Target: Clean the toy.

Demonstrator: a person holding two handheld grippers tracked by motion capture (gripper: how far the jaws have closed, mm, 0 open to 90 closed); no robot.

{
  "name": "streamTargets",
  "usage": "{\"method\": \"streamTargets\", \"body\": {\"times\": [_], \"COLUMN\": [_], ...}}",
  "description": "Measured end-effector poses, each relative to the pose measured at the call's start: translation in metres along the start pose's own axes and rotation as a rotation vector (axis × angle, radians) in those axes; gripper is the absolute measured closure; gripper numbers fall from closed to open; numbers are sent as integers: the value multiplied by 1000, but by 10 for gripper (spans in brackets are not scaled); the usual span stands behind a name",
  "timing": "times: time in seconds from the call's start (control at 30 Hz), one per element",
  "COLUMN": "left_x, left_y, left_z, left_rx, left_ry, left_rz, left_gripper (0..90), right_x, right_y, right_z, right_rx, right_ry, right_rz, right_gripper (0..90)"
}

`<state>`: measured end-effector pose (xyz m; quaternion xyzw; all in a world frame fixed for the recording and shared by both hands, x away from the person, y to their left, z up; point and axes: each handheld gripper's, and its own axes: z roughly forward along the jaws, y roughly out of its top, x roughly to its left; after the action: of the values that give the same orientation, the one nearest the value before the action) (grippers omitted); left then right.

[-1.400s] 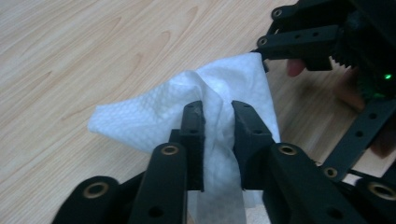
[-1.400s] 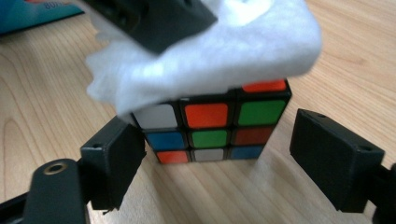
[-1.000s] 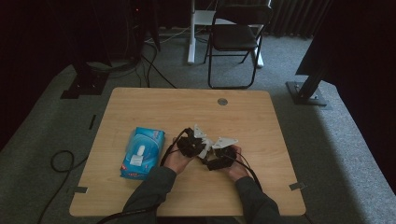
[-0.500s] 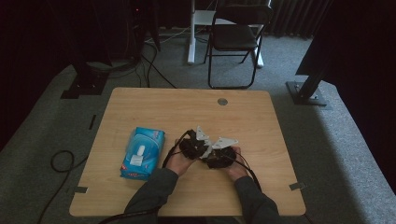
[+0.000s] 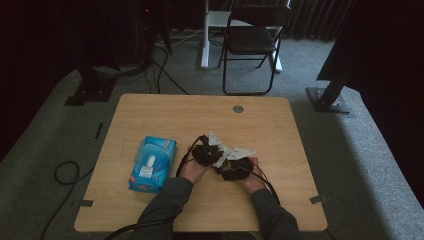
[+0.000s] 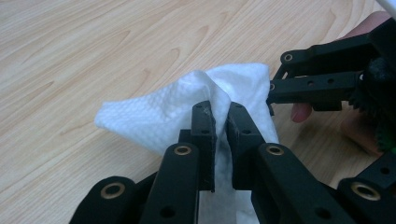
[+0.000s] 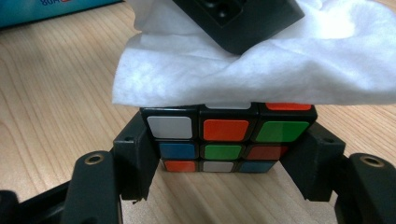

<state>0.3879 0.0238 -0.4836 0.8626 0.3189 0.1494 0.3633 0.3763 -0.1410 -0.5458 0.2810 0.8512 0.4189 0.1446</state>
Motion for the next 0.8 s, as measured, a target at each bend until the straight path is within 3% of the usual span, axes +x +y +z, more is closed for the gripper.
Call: {"method": "streamTargets", "body": {"times": [0.07,0.23,0.37,0.53,0.63,0.8], "left_x": [-2,-10,-10,-1,4,1], "left_y": [0,1,1,0,-1,0], "left_z": [-1,0,0,0,0,1], "left_rx": [4,9,3,3,-5,-10], "left_ry": [-3,-58,-35,10,-2,-22], "left_rz": [12,41,55,28,-13,-10], "left_gripper": [838,838,839,838,839,837], "right_x": [0,-1,-1,0,0,0], "right_y": [0,0,-1,-1,-1,-2], "right_z": [0,0,-1,-1,-1,-2], "right_rx": [-1,0,0,0,2,1], "right_ry": [6,8,7,7,10,15], "right_rz": [-5,-5,-4,-4,-7,-11], "right_gripper": [339,340,340,340,340,340]}}
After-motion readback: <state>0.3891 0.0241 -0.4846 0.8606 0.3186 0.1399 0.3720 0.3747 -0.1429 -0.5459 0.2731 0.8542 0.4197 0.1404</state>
